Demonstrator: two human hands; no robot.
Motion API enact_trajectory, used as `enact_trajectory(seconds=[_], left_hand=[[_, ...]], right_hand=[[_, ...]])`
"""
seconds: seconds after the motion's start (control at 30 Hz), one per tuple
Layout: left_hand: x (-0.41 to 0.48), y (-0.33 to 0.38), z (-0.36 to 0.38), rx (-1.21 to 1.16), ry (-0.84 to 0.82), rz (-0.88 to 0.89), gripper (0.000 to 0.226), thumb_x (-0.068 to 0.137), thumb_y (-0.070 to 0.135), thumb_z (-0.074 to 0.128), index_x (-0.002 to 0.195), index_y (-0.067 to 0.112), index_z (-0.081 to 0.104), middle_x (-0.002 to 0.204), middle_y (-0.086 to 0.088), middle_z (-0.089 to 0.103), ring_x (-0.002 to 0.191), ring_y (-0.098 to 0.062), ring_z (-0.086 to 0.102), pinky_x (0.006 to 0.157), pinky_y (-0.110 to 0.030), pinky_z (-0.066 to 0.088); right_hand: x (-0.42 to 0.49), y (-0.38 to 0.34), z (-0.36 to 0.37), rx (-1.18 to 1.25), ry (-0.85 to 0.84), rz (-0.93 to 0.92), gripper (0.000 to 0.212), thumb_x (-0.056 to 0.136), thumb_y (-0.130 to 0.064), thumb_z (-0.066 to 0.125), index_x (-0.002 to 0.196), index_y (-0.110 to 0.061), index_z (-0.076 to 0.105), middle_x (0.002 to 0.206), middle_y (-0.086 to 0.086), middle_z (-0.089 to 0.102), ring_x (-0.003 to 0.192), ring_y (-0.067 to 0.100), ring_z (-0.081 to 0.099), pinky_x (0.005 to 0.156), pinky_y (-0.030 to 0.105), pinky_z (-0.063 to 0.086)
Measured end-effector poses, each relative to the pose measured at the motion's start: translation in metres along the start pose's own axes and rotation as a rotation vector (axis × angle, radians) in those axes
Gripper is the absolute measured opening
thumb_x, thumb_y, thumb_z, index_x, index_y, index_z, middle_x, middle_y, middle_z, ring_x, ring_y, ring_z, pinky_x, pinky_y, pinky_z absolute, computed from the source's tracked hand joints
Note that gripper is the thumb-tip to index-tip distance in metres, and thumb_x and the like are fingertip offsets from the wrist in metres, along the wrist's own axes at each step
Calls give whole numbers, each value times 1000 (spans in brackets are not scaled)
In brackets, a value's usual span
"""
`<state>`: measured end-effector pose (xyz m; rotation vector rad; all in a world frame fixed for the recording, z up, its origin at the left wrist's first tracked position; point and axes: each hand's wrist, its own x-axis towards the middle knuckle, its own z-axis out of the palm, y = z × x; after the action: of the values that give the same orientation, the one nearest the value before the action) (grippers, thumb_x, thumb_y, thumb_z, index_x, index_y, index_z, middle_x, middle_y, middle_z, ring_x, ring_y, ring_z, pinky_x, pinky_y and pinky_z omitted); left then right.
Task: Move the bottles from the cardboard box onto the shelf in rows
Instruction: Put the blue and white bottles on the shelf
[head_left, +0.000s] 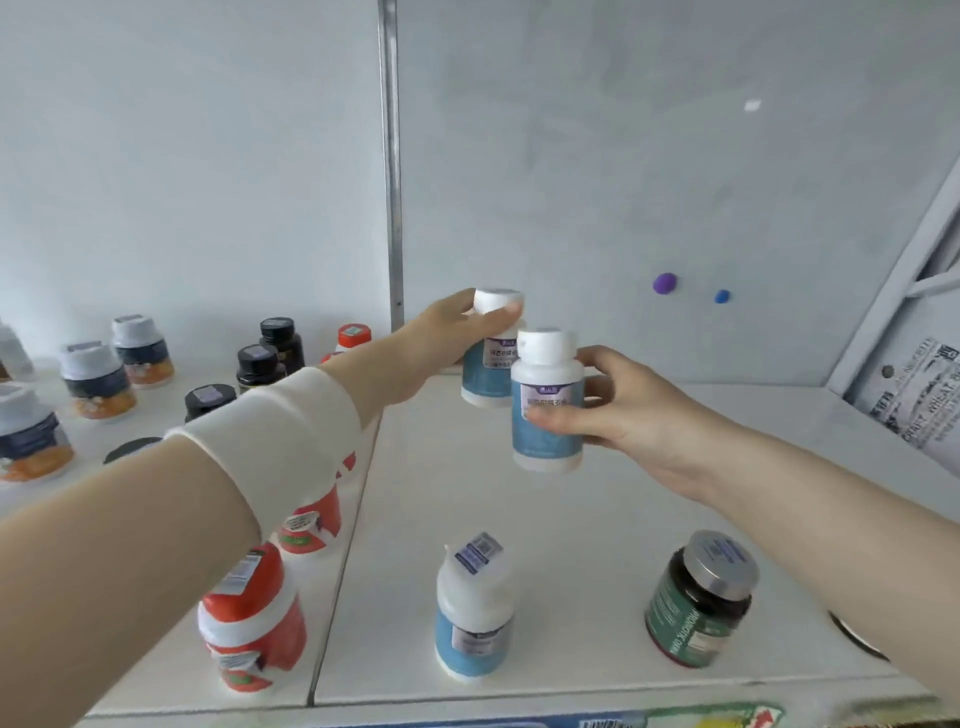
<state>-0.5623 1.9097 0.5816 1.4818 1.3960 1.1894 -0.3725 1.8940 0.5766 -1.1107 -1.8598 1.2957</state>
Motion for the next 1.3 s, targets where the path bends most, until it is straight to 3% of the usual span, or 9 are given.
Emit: enact_trajectory(seconds=[0.1,0.2,0.3,0.43,0.6,0.77,1.1,1.23,1.3], left_hand=[[28,-18,-8,80,76,-50,33,87,40,61,110,16,60,97,2,66,89,-14,63,84,-26,49],[55,-36,-17,182,75,-93,31,85,34,66,108,14,62,92,1,63,87,-14,60,82,-24,50],[82,-49,-24,281,70,-145,36,83,33,68,110,11,60,99,-2,63,87,-15,61,73,-19,51],[115,-64,-28,312,38,-192,32,80,29,72,103,14,55,94,-3,60,89,-19,59,93,-35,52],[138,-78,-31,446,11,-177,36,80,28,73,107,14,54,100,0,56,89,-17,55,85,-29,49],[151,-82,-33,434,-7,-171,43,81,27,71,115,8,53,102,-3,57,92,-19,56,92,-34,51],[154,-80,-36,508,-40,-164,38,81,31,71,107,15,48,104,0,55,86,-14,53,60,-13,43],[154,-81,-37,545,-41,-158,39,81,33,71,108,15,48,104,0,55,88,-16,53,64,-19,47],[153,-81,-36,546,-53,-187,44,81,34,70,114,13,49,106,-1,54,92,-18,54,79,-32,53]], right_hand=[[34,8,5,-117,-21,-9,46,68,-20,81,104,-25,53,107,-2,62,94,11,60,81,26,50],[67,21,12,-202,-31,10,54,66,-21,82,111,-21,53,111,-3,61,96,13,59,71,21,46],[98,36,22,-271,-24,40,59,64,-22,83,115,-17,53,115,-3,60,104,18,59,76,26,45],[134,51,34,-356,-23,66,57,66,-22,83,114,-15,53,112,-2,60,104,19,58,76,25,42],[162,59,36,-362,-21,90,57,68,-18,81,116,-13,52,109,-2,58,106,20,58,81,29,46],[177,60,35,-340,-26,98,59,68,-16,81,118,-13,50,108,-4,57,106,20,58,86,31,47],[180,62,47,-318,-37,101,62,69,-17,81,121,-15,47,108,-6,53,103,16,54,83,25,43],[179,63,49,-329,-23,108,64,68,-18,81,122,-15,46,110,-5,54,106,17,55,86,28,45],[178,63,49,-329,-41,131,66,68,-21,82,123,-15,45,113,-5,55,110,17,55,91,30,47]])
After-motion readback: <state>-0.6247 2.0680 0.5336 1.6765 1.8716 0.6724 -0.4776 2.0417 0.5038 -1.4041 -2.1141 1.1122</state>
